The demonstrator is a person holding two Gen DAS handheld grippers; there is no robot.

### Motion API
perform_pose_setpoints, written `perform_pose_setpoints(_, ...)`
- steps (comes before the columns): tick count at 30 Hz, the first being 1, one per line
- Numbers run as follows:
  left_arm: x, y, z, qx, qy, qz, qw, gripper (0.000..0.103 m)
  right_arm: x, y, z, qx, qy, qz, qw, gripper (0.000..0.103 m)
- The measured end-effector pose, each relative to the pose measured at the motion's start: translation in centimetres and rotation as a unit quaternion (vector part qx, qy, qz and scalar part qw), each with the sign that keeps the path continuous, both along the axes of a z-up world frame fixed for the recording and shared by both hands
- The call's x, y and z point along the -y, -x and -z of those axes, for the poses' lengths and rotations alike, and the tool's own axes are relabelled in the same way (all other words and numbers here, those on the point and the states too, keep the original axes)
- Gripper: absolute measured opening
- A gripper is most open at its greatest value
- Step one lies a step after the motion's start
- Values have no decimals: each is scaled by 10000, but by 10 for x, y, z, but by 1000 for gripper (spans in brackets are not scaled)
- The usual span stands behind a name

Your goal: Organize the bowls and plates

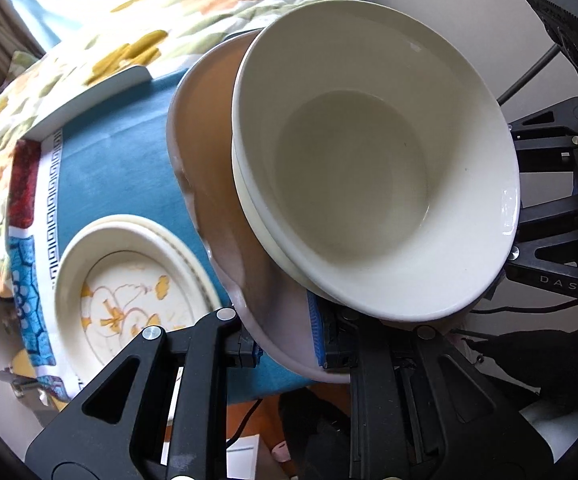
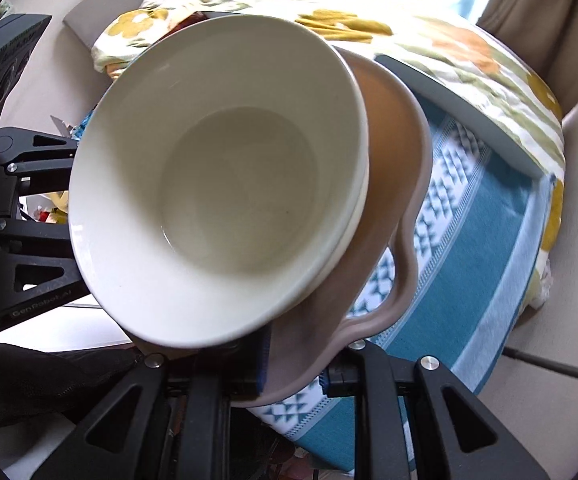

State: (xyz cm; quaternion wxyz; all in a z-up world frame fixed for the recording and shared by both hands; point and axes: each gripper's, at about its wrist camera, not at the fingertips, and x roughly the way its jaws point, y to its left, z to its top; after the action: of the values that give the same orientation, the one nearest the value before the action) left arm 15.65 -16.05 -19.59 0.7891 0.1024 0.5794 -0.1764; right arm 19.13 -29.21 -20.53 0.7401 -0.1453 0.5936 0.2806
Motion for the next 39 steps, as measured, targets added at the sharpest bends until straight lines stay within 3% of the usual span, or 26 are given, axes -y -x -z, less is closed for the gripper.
perform_pose_setpoints(11, -119, -12, -6, -68, -46, 206, 9998, 16, -115, 1, -9, -81, 35, 60, 9999, 17)
perform_pose_setpoints(19, -183, -17, 28, -398, -206, 605, 9972, 16, -187, 10, 19, -366, -90, 550, 9978, 17)
perform_pose_setpoints(28, -203, -16, 59, -643, -90, 598, 9961, 16, -214, 11, 47, -530, 42, 775, 9956, 17)
perform_pose_setpoints(39, -211, -19, 66, -660, -42, 314, 9973, 16, -212, 14, 53, -497, 25, 779, 9957, 17)
